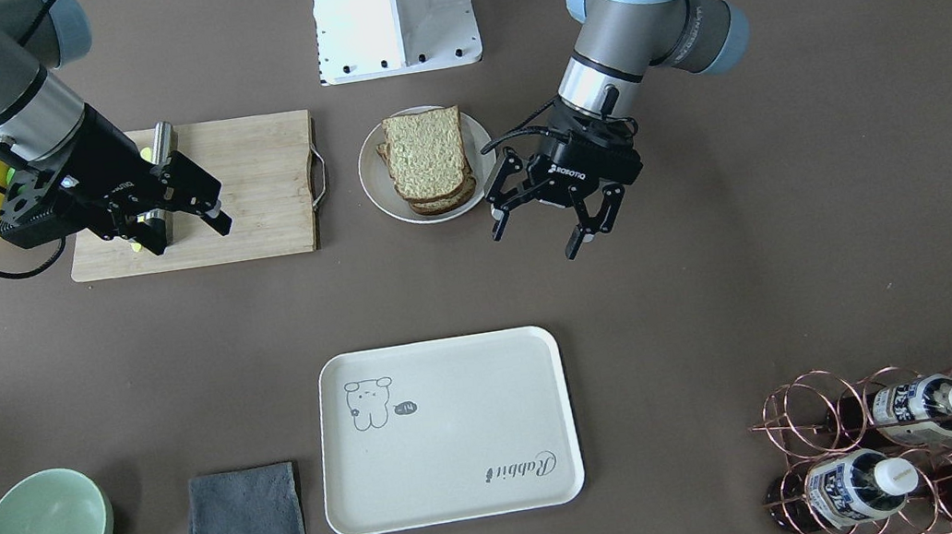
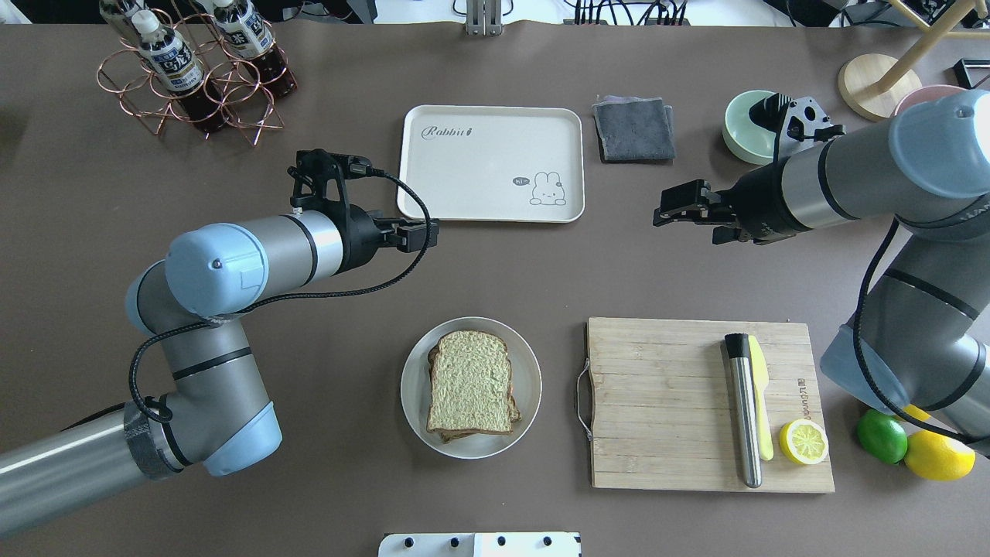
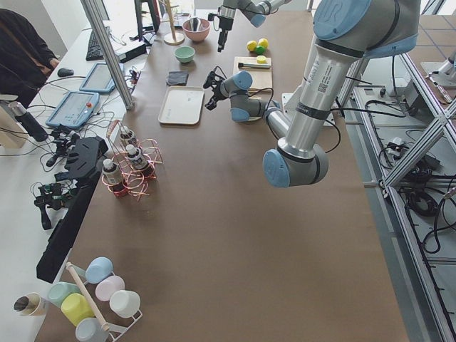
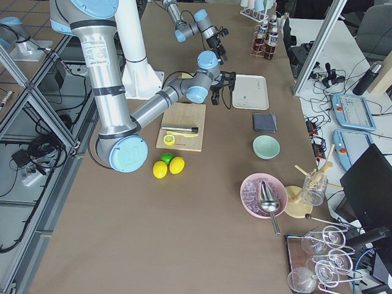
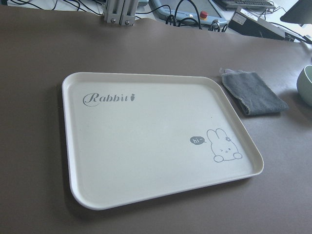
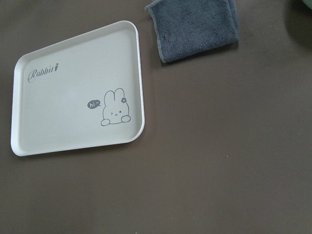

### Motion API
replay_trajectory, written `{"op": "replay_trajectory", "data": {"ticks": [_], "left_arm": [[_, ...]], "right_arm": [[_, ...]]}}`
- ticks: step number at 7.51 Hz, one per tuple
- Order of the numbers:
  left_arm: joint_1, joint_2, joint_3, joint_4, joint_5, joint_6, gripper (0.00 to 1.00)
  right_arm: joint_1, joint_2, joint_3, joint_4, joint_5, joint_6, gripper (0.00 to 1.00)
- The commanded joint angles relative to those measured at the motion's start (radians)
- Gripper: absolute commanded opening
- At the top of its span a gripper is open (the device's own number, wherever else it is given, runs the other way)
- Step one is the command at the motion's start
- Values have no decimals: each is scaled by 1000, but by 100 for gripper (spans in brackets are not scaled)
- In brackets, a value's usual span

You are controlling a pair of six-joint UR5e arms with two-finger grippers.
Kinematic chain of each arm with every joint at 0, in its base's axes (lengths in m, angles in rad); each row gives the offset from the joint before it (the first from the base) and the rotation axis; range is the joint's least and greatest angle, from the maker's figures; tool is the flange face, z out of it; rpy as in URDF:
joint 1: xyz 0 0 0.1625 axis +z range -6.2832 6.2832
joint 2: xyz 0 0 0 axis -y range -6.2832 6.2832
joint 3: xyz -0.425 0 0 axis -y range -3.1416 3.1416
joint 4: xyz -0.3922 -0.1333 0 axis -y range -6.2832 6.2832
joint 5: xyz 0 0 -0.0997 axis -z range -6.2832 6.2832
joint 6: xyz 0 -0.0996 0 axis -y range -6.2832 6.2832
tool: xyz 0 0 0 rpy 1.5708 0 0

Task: Make sandwich and place on tray
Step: 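Withdraw the right gripper toward the green bowl while the left arm reaches toward the plate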

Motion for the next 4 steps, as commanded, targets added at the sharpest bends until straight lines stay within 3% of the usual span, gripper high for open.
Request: {"op": "replay_trajectory", "data": {"ticks": [1,2,4], "left_arm": [[-1,-2,-15,-11,-44,64,98],[-7,7,-15,-11,-62,58,98],[-135,26,5,-13,-395,89,99]], "right_arm": [[20,-13,16,-1,0,1,99],[23,-19,22,-1,0,3,99],[23,-20,26,-1,-2,5,99]]}}
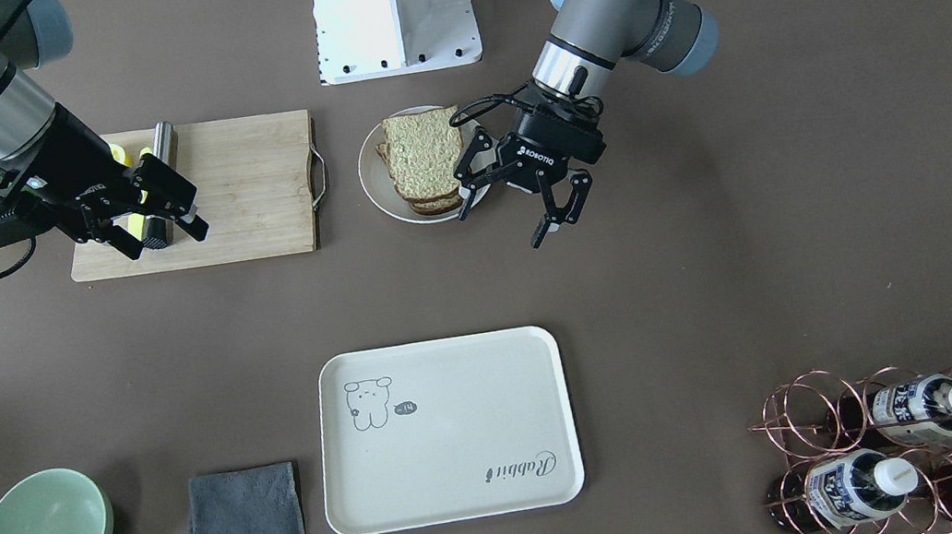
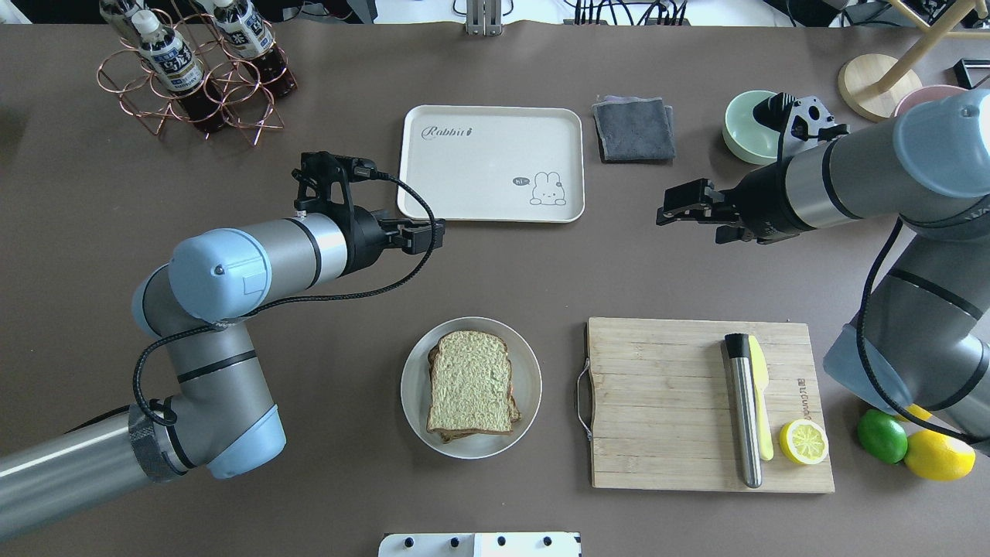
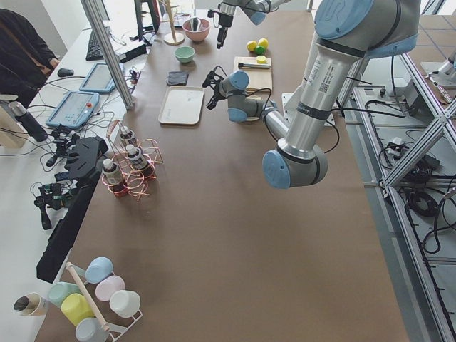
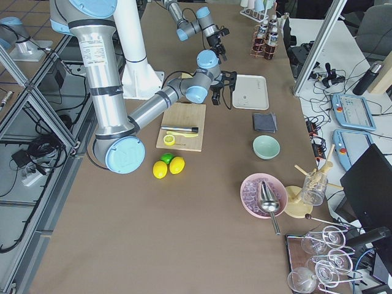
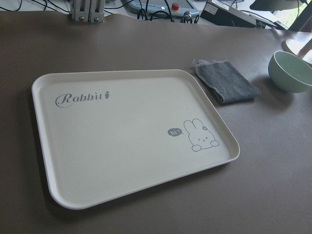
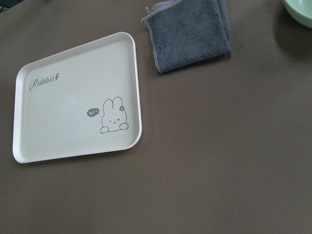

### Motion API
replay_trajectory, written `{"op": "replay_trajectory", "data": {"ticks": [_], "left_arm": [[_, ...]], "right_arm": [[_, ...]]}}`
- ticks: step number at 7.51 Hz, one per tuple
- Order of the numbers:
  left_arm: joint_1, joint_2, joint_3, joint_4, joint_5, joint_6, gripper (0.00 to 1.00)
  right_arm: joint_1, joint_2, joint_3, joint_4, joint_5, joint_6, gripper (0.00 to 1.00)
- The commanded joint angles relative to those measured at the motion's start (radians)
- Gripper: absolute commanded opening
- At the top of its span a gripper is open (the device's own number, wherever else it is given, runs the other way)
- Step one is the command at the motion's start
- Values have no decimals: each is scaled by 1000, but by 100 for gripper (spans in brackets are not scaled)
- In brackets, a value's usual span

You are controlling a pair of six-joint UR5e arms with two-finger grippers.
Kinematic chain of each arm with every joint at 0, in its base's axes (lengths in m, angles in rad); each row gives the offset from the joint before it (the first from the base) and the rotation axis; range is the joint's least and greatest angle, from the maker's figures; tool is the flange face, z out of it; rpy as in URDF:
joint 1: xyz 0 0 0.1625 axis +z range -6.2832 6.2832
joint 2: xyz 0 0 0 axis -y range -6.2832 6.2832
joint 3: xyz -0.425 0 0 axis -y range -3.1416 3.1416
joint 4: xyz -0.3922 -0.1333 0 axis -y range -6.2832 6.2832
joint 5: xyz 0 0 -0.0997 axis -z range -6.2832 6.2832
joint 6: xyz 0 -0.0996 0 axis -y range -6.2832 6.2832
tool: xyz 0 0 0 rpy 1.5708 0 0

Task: Make sandwich and place on tray
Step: 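Lower the left gripper to the rim of the white plate nearest the robot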

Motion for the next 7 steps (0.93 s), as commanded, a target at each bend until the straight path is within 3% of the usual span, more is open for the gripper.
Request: {"op": "replay_trajectory", "data": {"ticks": [1,4,6,7], "left_arm": [[-112,60,-14,-25,-263,22,99],[-102,101,16,-110,-268,16,99],[-44,102,47,-132,-266,-184,98],[4,105,50,-102,-268,-196,98]], "right_arm": [[3,-3,4,0,-1,2,99],[35,-49,-2,1,32,-27,99],[66,-81,-6,3,55,-84,99],[78,-91,-6,3,63,-92,99]]}}
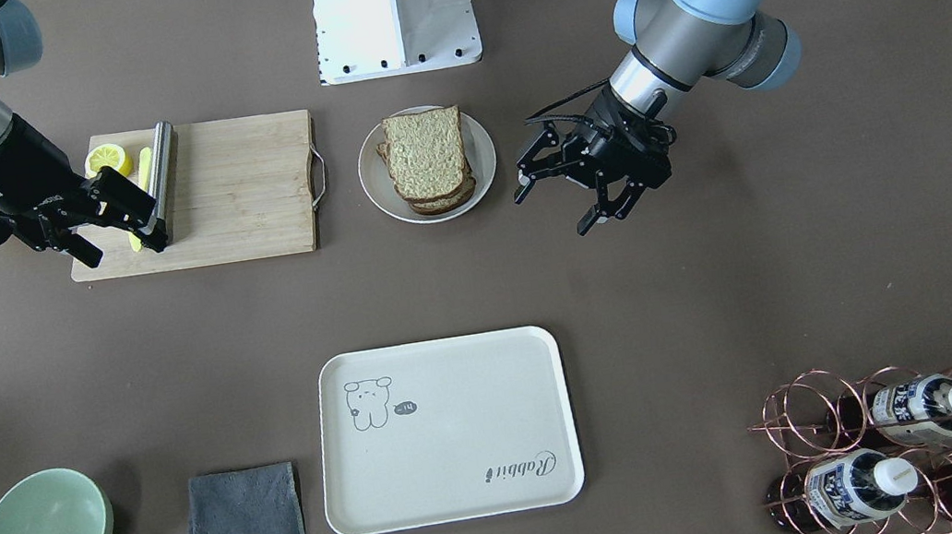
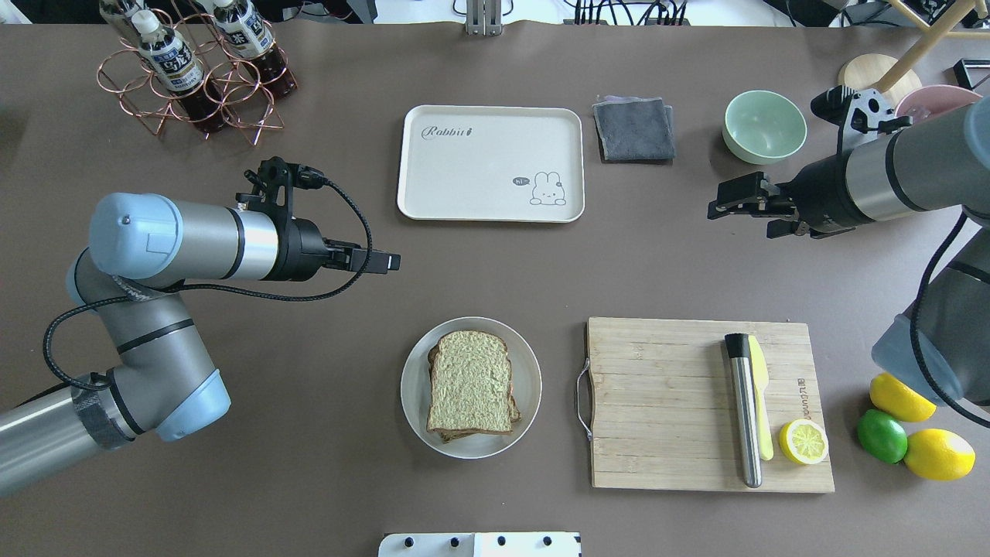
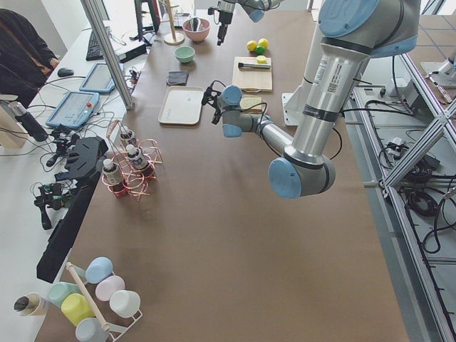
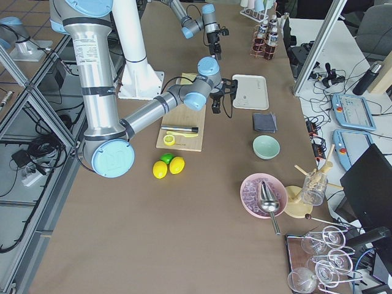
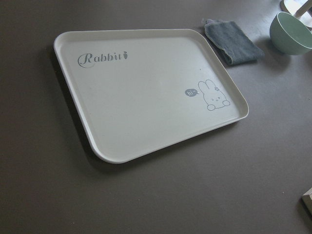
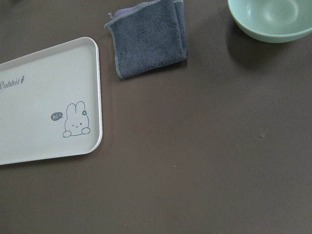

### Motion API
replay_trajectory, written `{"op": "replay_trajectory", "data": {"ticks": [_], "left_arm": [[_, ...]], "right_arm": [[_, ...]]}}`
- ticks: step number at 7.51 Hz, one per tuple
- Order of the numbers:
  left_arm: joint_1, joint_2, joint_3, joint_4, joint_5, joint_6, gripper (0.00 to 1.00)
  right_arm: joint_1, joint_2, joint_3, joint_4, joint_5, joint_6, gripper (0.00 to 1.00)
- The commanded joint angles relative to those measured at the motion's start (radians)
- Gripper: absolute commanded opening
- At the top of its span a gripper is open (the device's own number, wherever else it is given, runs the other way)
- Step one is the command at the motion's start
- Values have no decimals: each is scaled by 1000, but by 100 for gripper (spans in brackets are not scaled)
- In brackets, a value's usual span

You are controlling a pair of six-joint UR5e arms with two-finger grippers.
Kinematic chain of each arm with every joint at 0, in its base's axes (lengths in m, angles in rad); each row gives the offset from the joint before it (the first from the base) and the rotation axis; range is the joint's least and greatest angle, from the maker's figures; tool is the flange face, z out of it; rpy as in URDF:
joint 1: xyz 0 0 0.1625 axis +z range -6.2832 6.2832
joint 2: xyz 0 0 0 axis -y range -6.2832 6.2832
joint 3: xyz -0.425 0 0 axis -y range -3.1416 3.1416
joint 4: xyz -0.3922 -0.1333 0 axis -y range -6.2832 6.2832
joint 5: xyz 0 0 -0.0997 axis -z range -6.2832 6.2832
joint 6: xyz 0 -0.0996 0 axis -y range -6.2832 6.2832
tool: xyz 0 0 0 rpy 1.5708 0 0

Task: Make sandwich and place on tray
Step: 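Lower the left gripper to the rim of the white plate nearest the robot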

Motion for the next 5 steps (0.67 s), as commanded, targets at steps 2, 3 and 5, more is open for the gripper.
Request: {"op": "replay_trajectory", "data": {"ticks": [2,3,5], "left_arm": [[70,41,-15,40,1,-163,98],[71,46,-32,47,4,-190,98],[76,31,-35,67,7,-189,98]], "right_arm": [[30,-36,-2,5,17,-29,99],[35,-49,-4,5,17,-40,99],[67,-82,-22,2,42,-127,99]]}}
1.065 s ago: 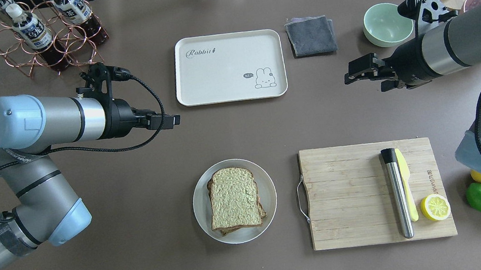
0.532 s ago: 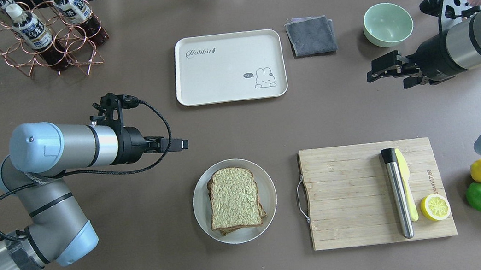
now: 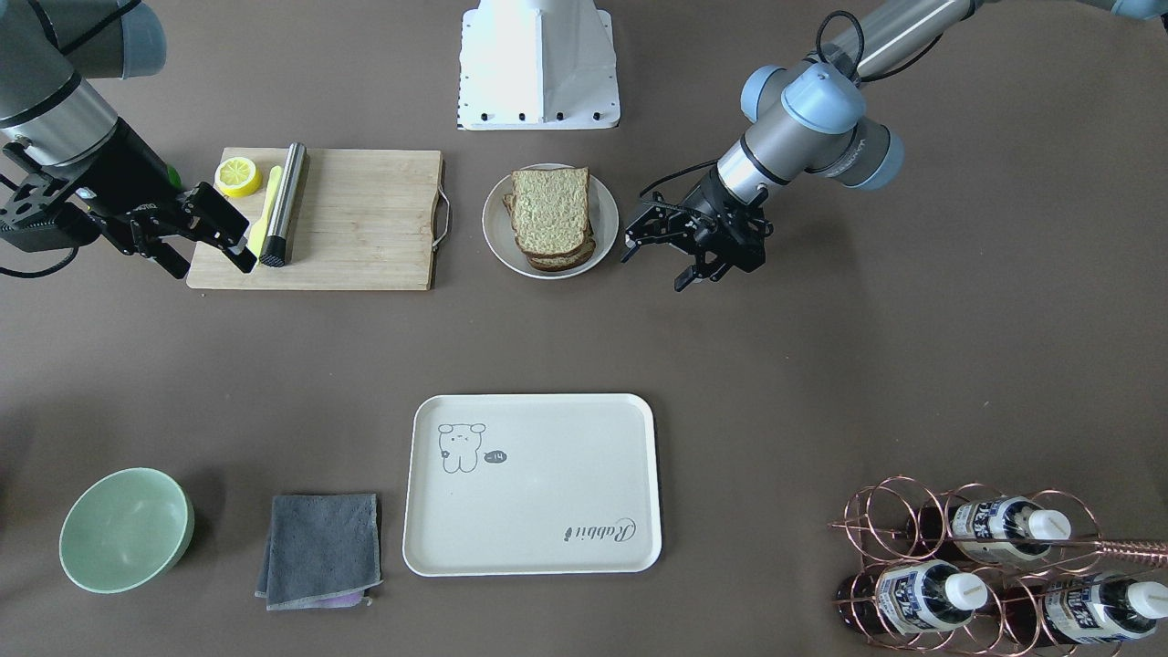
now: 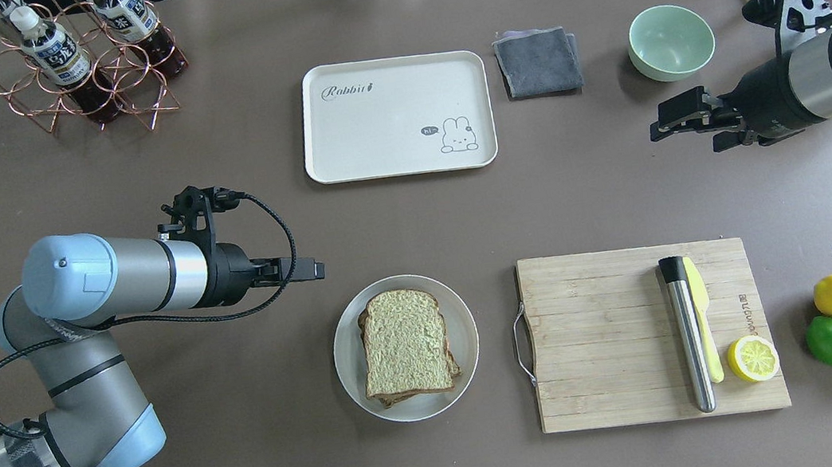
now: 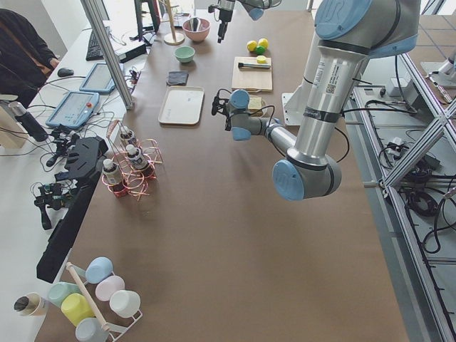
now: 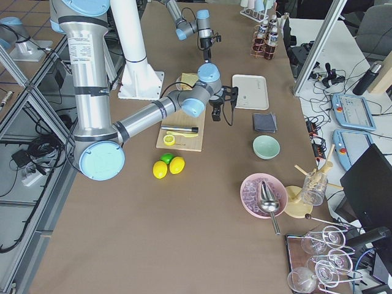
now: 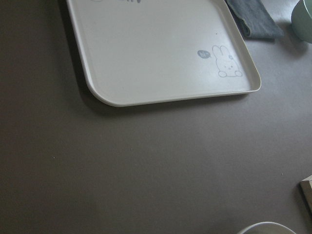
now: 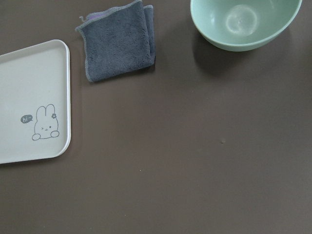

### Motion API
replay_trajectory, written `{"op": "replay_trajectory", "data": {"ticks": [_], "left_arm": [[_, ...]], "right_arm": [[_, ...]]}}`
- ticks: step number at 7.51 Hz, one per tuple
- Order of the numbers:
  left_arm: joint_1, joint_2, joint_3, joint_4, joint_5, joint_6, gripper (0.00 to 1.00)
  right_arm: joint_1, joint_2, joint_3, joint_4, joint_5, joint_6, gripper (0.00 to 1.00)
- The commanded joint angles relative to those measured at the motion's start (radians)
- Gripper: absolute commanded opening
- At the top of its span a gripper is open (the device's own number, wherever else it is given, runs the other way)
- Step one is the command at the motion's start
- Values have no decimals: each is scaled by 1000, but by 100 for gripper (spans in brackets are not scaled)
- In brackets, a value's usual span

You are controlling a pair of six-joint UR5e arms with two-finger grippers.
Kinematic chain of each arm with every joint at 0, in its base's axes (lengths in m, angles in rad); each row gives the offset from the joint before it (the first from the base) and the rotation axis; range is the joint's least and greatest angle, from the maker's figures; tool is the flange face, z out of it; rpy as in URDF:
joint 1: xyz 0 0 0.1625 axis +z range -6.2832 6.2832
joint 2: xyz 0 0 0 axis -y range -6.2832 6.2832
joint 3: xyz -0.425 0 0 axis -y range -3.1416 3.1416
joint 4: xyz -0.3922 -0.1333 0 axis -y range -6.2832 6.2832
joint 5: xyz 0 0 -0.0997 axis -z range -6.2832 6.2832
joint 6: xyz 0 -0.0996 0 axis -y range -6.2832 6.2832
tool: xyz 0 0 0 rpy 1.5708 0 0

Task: Make sandwich and place on tray
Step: 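Lower the left gripper to the rim of the white plate nearest the robot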

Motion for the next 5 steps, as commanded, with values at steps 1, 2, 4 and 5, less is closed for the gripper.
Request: {"op": "replay_trajectory", "data": {"ticks": [1,2,4,5], "left_arm": [[10,-10,-8,11,3,-9,98],[28,-8,-8,11,24,-11,98],[144,-13,-21,11,160,-23,97],[145,-11,-23,11,159,-23,97]], "right_arm": [[91,-47,-27,-4,92,-141,99],[136,-50,-47,-2,134,-180,99],[157,-47,-74,-4,136,-211,99],[161,-46,-78,-4,136,-215,99]]}}
